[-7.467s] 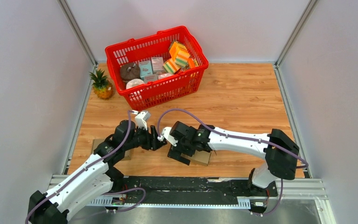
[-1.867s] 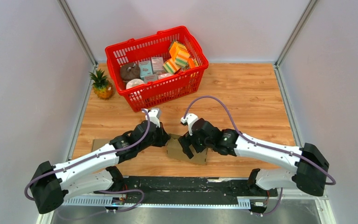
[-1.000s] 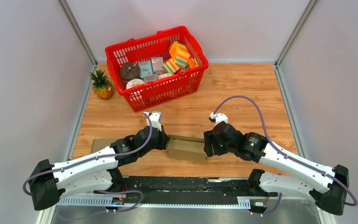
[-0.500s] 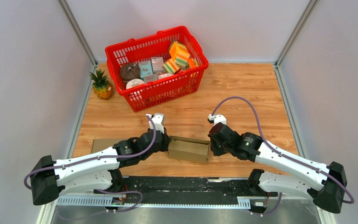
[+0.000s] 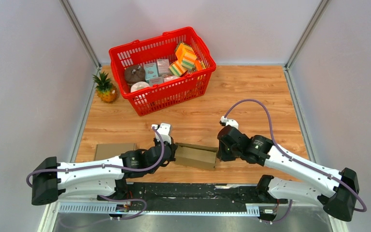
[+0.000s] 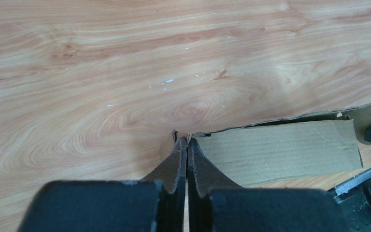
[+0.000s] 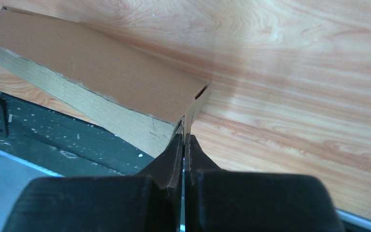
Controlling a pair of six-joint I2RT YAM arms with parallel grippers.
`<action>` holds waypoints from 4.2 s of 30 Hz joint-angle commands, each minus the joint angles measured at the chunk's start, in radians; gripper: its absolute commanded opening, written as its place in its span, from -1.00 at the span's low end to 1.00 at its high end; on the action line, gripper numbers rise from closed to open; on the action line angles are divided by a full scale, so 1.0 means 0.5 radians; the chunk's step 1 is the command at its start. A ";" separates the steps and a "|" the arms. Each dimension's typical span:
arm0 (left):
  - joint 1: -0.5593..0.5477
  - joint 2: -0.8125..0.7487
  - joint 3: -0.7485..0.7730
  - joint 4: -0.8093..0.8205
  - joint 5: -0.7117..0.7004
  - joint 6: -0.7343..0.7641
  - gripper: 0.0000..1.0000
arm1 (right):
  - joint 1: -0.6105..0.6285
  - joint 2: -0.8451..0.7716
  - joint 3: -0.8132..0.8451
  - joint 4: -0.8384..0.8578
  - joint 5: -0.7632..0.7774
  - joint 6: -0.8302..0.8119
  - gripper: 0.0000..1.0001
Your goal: Fold the paper box
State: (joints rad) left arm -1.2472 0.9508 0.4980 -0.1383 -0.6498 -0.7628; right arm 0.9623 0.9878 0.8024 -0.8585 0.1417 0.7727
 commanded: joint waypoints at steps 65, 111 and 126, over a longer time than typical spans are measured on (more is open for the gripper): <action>-0.123 0.025 -0.131 -0.095 -0.041 -0.143 -1.00 | -0.351 -0.319 -0.326 0.272 -0.679 -0.094 -0.39; -0.123 -0.147 -0.220 -0.027 0.045 -0.168 -0.82 | 0.567 0.337 0.117 0.619 0.060 -1.312 -0.63; -0.028 -0.901 -0.006 -0.775 0.186 -0.254 -0.11 | 0.711 0.374 0.055 0.711 0.311 -1.238 -0.73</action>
State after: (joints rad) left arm -1.2980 0.5720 0.4004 -0.3653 -0.5716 -0.8749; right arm 1.2976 1.1614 0.8162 -0.5331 0.2131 0.1383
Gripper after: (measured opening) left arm 0.444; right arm 0.135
